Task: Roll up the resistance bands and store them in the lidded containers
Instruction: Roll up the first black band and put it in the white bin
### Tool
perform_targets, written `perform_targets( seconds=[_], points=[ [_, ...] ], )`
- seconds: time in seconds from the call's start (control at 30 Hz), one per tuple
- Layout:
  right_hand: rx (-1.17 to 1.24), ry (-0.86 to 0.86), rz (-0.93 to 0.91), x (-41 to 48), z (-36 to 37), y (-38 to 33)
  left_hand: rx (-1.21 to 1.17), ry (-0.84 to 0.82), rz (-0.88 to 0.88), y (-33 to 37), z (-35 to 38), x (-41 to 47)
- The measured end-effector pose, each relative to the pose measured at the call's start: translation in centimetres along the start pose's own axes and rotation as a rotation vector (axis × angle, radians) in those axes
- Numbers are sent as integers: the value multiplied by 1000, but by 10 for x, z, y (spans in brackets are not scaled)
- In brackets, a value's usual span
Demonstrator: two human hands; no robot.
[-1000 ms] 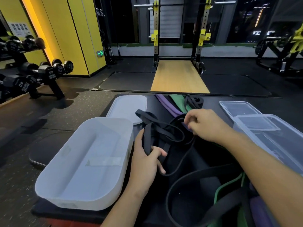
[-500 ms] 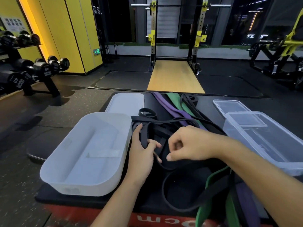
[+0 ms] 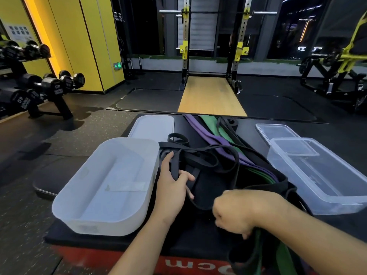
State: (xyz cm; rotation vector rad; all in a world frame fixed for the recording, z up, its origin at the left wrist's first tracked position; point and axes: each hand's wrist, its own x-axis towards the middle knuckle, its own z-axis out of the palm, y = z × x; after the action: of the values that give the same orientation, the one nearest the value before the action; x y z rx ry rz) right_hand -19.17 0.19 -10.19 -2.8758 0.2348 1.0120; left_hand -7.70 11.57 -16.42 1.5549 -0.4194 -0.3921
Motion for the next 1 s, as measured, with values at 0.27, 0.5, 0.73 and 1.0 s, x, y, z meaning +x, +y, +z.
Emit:
perform_targets(
  seconds=[0.27,0.5,0.73,1.0],
  points=[
    [684,-169,142,-11,-3,40,-43,-7,-17,-1,0,2],
    [362,948,481,26,-38,49,-169,-130,53,6,-7,-9],
    [491,833,561,65,-41,77,-351,-243,-235,9,-1,-39],
    [735,750,408,61,-42,95,-117,-43,-195,7,1,-35]
  ],
)
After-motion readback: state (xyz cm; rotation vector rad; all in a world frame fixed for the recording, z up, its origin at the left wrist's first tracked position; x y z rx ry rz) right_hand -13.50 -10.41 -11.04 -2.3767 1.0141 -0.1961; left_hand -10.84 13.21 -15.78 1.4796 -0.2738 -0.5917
